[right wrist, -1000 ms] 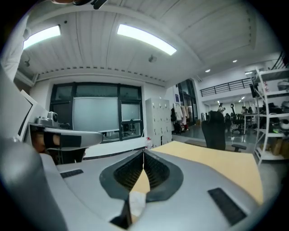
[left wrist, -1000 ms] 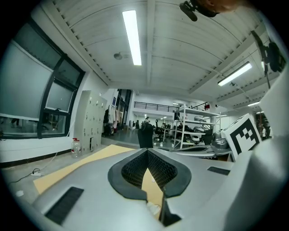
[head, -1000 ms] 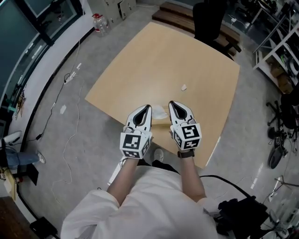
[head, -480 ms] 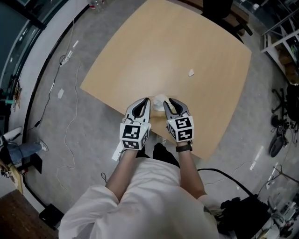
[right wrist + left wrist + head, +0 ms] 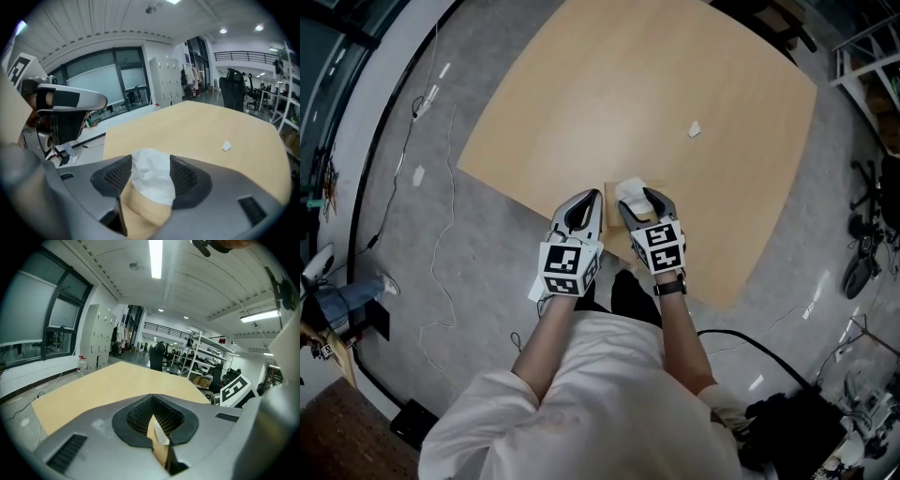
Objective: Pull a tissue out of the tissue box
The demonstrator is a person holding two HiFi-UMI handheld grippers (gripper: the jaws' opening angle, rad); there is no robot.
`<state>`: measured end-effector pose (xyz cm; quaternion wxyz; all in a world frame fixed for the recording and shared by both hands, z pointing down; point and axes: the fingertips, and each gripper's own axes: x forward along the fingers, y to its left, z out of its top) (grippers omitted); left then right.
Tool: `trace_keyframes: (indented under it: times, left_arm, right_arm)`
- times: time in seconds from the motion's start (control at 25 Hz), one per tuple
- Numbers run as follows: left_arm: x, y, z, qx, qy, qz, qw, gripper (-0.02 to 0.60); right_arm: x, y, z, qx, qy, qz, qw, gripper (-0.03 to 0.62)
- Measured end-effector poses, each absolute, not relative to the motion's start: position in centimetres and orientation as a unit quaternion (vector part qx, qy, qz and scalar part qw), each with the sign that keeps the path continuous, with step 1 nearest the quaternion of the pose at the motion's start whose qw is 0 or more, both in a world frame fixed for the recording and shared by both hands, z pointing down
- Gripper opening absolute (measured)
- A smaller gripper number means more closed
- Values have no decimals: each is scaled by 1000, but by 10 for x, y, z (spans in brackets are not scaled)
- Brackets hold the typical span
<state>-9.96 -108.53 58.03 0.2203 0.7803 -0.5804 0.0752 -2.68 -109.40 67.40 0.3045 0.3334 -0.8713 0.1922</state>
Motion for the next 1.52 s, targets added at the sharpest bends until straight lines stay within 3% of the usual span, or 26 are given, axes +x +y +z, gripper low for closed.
trace_keyframes:
  times: [0.36,0.44,0.52,0.72,1.0,1.32,1.52]
  left_arm:
    - [-123,-1087,589,772,-582,68,245,2]
    - [-128,-1088,590,772,-582,65,248,2]
    - [-131,-1088,589,773,-580,65,248,2]
    - [-130,-1093,582,780,-571,58,249,2]
    - [-128,-1108,536,800,-560,22,215,2]
    - [-120,-1120,453,825,-540,-40,160,2]
    - [-115,-1119,384,838,-534,-73,84,2]
  right_arm:
    - [-36,-1102,703,333,-847,191,369,231]
    - [-40,-1102,707,332,-845,181,379,167]
    - [-41,-1101,711,333,-842,166,391,50]
    - [-41,-1104,700,343,-840,156,391,8]
    - [-43,-1122,623,384,-857,124,322,8]
    - [-39,-1141,490,438,-879,79,172,8]
    - [-32,-1134,414,472,-876,23,99,8]
